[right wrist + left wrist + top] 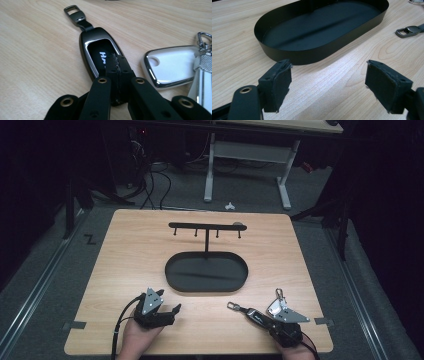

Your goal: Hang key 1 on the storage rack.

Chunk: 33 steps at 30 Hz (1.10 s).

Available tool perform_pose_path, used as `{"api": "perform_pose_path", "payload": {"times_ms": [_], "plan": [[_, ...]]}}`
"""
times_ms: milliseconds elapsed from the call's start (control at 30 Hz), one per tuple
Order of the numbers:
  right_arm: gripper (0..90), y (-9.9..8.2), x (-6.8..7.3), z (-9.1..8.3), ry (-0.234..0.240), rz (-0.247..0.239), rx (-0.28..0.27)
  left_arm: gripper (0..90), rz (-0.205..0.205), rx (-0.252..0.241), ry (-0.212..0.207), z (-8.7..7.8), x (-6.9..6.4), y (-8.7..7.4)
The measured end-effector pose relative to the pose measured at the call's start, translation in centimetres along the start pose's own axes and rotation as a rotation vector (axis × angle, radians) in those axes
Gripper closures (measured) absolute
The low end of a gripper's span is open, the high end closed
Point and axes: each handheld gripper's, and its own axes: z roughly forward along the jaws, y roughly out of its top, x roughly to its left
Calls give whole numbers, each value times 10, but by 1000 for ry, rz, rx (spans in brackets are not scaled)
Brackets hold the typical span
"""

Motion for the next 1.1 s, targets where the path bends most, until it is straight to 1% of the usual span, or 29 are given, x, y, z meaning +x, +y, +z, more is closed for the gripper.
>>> {"api": "perform_pose_path", "payload": {"times_ms": [200, 367, 533, 700, 767, 967, 1100], "plan": [[899, -2, 6, -2, 21, -11, 4, 217, -2, 0, -1, 1, 0, 0], [894, -3, 10, -3, 36, -17, -3, 217, -8, -4, -1, 2, 1, 1], [863, -2, 8, -5, 45, -8, -23, 217, -3, -2, 1, 1, 1, 1], [829, 4, 4, -6, 42, 7, -55, 216, -6, -2, 11, -4, 4, -3], [814, 8, 1, -6, 37, 11, -67, 215, -16, -4, 17, -8, 6, -5], [765, 17, -9, -5, 4, 14, -86, 216, -32, -2, 34, -18, 11, -11], [733, 23, -17, -2, -12, 26, -93, 215, -42, -5, 57, -27, 15, -16]]}}
